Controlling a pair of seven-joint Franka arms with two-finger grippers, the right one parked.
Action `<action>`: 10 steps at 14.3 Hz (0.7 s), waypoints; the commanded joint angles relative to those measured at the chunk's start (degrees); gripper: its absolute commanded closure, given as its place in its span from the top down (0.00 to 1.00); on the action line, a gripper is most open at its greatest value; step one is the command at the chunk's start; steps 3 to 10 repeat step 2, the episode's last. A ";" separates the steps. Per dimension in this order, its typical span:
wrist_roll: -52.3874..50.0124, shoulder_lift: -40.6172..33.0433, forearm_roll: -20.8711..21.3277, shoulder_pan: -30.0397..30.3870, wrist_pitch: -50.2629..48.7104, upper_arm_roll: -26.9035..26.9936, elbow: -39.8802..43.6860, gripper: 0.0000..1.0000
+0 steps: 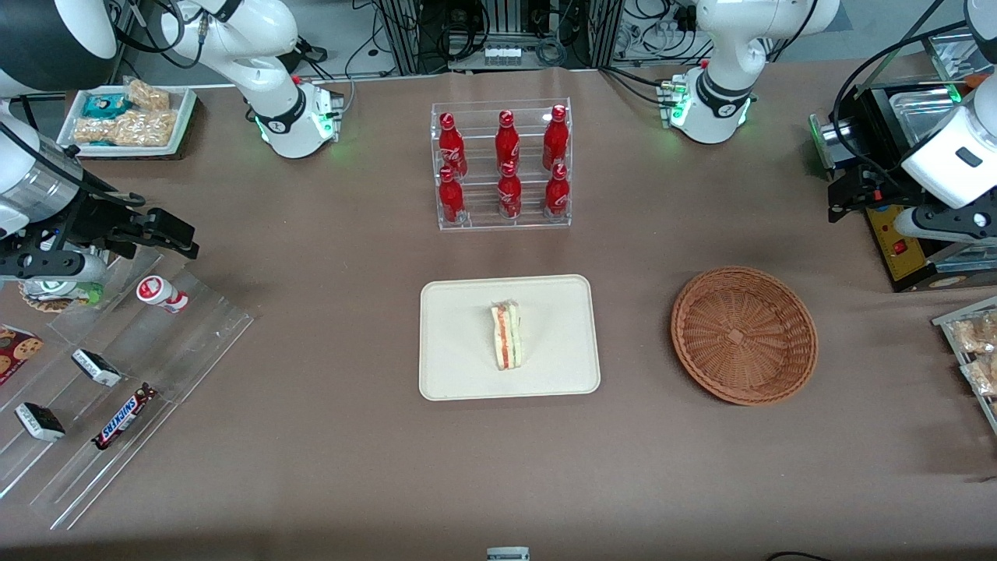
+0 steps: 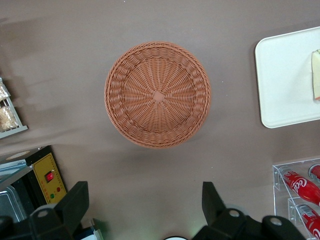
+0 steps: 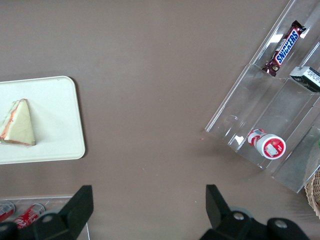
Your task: Place sandwich from basket to tray
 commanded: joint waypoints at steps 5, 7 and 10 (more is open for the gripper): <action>1.06 0.30 -0.84 0.60 -1.06 -0.36 0.42 1.00; 1.06 0.30 -0.84 0.60 -1.06 -0.36 0.42 1.00; 1.06 0.30 -0.84 0.60 -1.06 -0.36 0.42 1.00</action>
